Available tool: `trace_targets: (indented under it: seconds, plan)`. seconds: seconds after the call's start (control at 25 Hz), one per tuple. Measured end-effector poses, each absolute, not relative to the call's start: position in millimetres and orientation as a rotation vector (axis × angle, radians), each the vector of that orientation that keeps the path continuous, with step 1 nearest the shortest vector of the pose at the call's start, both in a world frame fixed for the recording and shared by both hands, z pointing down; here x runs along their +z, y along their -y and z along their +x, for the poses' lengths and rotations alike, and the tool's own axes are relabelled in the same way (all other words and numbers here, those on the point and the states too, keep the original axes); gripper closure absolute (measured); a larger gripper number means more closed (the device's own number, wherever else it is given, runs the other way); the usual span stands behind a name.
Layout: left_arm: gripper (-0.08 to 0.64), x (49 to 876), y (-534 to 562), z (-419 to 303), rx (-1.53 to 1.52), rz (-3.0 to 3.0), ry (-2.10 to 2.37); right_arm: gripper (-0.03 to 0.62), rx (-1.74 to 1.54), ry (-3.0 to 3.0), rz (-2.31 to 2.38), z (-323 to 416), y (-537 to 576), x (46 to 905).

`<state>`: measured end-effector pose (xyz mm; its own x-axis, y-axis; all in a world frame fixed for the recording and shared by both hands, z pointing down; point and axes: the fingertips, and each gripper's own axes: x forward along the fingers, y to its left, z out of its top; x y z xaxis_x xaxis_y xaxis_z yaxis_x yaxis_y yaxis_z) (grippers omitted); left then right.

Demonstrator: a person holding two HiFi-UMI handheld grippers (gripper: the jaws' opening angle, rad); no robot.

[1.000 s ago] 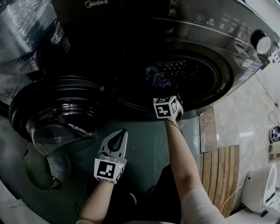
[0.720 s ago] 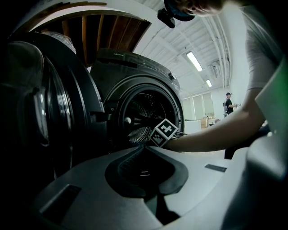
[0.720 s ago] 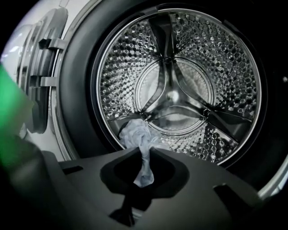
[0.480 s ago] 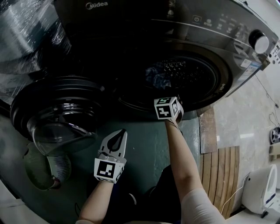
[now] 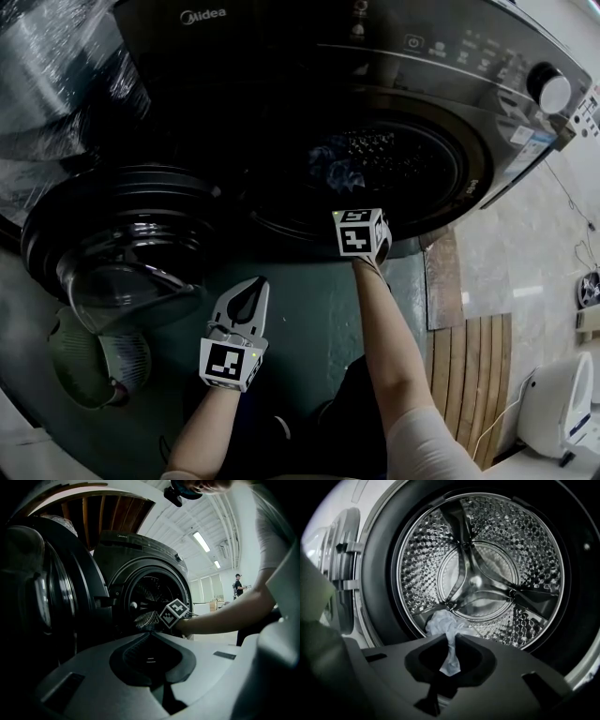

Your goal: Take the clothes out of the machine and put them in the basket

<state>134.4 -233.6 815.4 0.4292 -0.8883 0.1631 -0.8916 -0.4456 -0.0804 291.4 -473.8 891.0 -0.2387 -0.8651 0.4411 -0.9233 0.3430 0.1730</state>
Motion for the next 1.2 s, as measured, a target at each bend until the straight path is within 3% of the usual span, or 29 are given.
trace_targets:
  seconds: [0.84,1.2]
  plan:
    - [0.538,822,248,142,0.266,2.654,1.614,0.535,0.417,2.345,1.634,287,449,853]
    - [0.54,828,255,148,0.265,2.664,1.589,0.535,0.383,2.404,1.686,293,429,822]
